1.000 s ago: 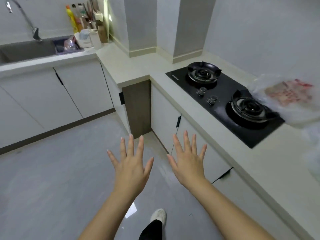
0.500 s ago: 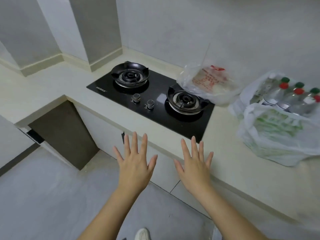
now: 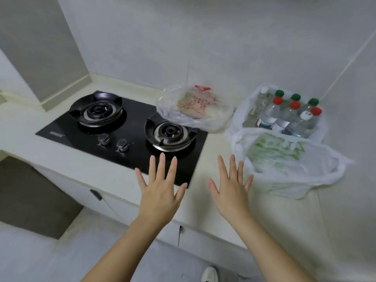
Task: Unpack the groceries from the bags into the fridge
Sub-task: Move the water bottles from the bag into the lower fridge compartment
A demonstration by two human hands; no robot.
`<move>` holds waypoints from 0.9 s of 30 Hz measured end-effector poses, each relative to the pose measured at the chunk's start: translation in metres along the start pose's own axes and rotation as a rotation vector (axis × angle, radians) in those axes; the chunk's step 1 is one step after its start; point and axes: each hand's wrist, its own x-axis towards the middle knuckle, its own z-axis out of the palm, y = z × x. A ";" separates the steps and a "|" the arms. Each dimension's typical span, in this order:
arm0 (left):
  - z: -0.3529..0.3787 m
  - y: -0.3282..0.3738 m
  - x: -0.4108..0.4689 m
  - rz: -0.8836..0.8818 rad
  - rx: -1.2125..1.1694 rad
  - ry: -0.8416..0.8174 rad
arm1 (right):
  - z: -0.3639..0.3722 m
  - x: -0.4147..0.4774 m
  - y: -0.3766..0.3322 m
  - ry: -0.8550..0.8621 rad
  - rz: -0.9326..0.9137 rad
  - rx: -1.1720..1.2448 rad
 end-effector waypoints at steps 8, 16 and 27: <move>0.017 0.093 0.080 0.072 0.007 0.008 | -0.053 0.101 0.091 0.127 0.109 0.062; 0.001 0.177 0.186 0.255 0.004 -0.073 | -0.104 0.188 0.168 0.220 0.280 -0.038; 0.042 0.262 0.299 0.525 0.092 -0.196 | -0.138 0.267 0.238 0.037 0.244 -0.224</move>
